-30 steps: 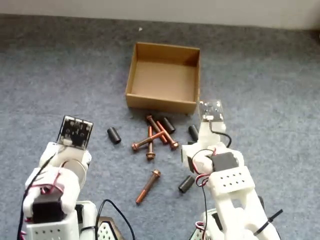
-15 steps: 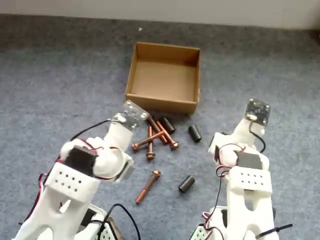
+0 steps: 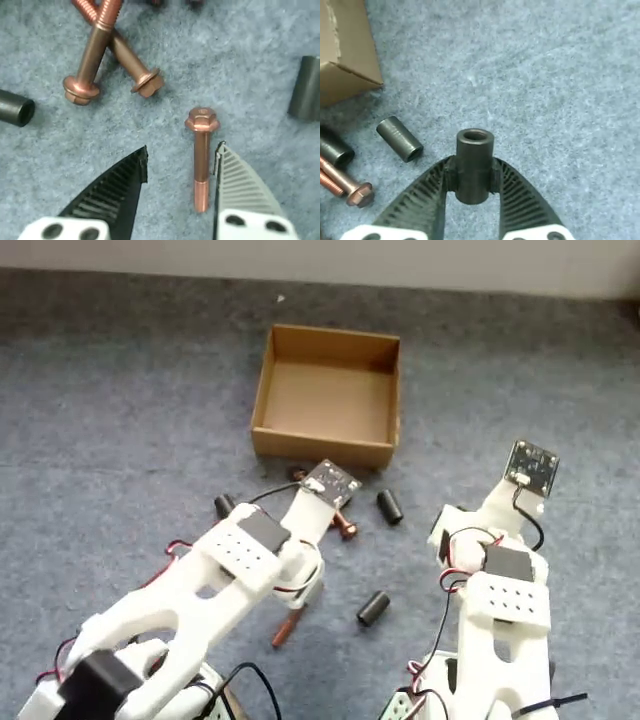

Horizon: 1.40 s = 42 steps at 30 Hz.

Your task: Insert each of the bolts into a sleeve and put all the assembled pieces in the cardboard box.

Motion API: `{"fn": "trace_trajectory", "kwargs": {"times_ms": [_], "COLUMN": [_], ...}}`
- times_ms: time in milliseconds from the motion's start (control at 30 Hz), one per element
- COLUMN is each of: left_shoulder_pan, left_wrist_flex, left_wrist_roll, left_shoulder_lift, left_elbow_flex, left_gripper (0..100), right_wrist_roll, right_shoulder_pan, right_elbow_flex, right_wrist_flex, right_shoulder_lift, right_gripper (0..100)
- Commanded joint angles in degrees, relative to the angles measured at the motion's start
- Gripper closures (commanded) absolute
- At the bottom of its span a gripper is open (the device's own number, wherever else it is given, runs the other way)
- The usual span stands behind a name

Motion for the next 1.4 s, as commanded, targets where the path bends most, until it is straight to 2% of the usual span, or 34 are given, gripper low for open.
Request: {"fn": "trace_trajectory", "kwargs": {"times_ms": [0, 233, 500, 700, 933, 1033, 1167, 1367], "left_shoulder_pan": [0.92, 2.77, 5.67, 6.11, 5.58, 1.8, -5.32, -10.68], "left_wrist_flex": [-4.92, -7.56, -9.23, -8.0, -3.25, -2.9, -2.9, -2.81], "left_wrist_roll": [0.97, 0.97, 0.7, 0.7, -0.44, -3.96, -4.22, 1.41], "left_shoulder_lift": [6.2, 13.32, 14.64, 12.97, -4.53, -12.88, -21.93, -33.71], "left_elbow_flex": [-2.59, -2.95, -3.3, -3.65, -1.54, 0.04, 0.22, 0.31], "left_gripper": [77, 78, 100, 100, 100, 100, 100, 100], "right_wrist_roll": [-0.62, -0.62, -0.44, -0.18, -0.35, -0.53, -0.53, -0.53], "right_shoulder_pan": [0.66, 0.48, 0.31, 0.22, -4.88, -7.43, -10.68, -16.92], "right_elbow_flex": [-0.57, -0.57, -0.48, -0.75, -1.1, -3.56, -5.58, -6.02], "right_wrist_flex": [-1.01, -1.01, -1.01, -0.66, 1.8, 4.26, 5.93, 5.76], "right_shoulder_lift": [-1.54, -1.54, -1.54, -1.63, -1.63, -1.63, -1.63, -1.71], "right_gripper": [99.3, 99.3, 99.3, 99.3, 99.3, 99.3, 99.3, 99.3]}}
